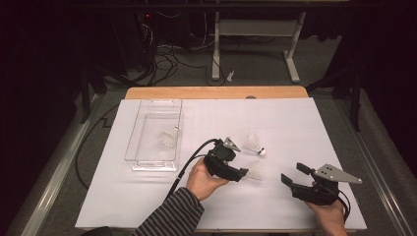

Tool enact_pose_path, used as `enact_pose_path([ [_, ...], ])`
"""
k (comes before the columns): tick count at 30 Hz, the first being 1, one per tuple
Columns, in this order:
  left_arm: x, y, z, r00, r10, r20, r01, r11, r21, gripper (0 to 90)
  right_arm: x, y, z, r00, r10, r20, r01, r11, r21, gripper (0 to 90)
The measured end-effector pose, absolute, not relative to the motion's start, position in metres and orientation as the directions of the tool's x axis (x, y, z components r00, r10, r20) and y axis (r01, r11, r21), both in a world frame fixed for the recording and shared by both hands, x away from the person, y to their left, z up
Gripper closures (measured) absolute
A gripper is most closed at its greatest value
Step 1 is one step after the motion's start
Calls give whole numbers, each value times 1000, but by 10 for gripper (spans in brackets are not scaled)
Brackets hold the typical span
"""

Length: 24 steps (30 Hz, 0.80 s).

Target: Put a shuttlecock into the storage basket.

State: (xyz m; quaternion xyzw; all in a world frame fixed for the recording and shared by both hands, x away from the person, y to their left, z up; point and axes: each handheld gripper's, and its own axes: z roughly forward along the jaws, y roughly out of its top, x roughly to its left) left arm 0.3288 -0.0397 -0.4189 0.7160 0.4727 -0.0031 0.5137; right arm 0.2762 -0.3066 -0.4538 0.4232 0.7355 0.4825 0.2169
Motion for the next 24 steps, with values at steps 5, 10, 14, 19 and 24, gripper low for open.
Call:
enact_pose_path([
  [5,329,-45,-420,561,672,-483,683,-47,729,336,276,-307,-454,-549,831,88,412,178,894,263],
  [10,330,-50,-422,569,669,-479,689,-70,721,325,276,-307,-454,-549,831,88,413,178,893,263],
  [14,330,-53,-424,571,671,-473,692,-83,717,321,276,-306,-454,-549,831,89,414,178,893,263],
  [19,331,-55,-425,571,674,-469,695,-91,714,321,276,-306,-454,-551,830,86,413,182,893,263],
  [24,331,-57,-426,571,673,-470,697,-95,710,318,277,-306,-454,-550,830,89,416,181,891,263],
])
